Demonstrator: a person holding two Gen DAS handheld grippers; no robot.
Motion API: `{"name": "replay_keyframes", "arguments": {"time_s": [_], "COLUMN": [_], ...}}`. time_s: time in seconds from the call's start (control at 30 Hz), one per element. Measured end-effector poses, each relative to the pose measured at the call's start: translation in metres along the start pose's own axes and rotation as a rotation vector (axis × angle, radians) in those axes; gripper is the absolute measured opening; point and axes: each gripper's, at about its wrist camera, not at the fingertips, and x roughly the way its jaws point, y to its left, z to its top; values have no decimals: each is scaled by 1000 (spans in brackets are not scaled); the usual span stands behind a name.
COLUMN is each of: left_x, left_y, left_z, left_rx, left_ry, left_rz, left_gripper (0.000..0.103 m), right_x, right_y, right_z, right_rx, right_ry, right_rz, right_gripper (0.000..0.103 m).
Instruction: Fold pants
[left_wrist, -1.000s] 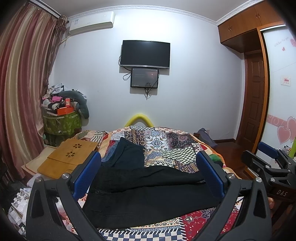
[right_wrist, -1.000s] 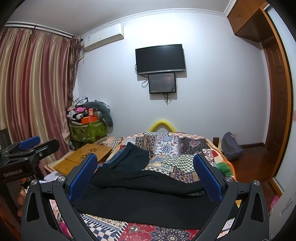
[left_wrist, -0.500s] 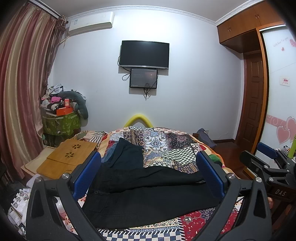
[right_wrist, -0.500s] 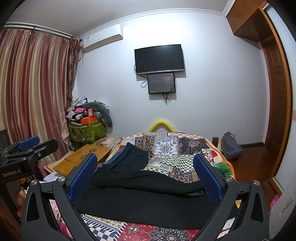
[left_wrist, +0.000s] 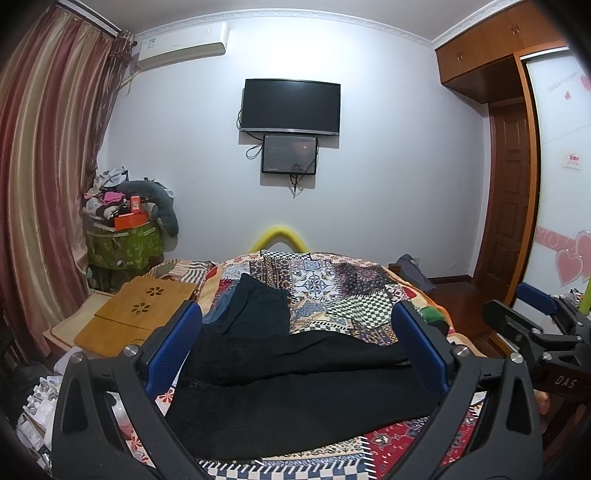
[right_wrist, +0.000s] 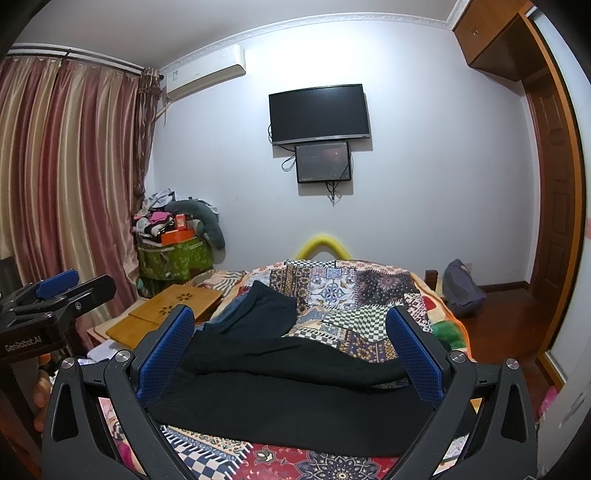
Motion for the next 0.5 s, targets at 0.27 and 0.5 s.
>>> {"name": "replay_keyframes", "arguments": {"time_s": [0.27, 0.5], "left_x": [62, 164], "left_y": [24, 71], "left_z": [2, -6], "left_rx": [17, -13], "left_ry": [74, 274], "left_rz": [35, 77], "left_gripper": [103, 103], "right_x": [41, 112], "right_y": [-7, -24], "right_z": [0, -13], "right_rx": [-33, -55], "right_ry": [39, 150], "right_rz": [4, 15], "right_gripper": [103, 103]}}
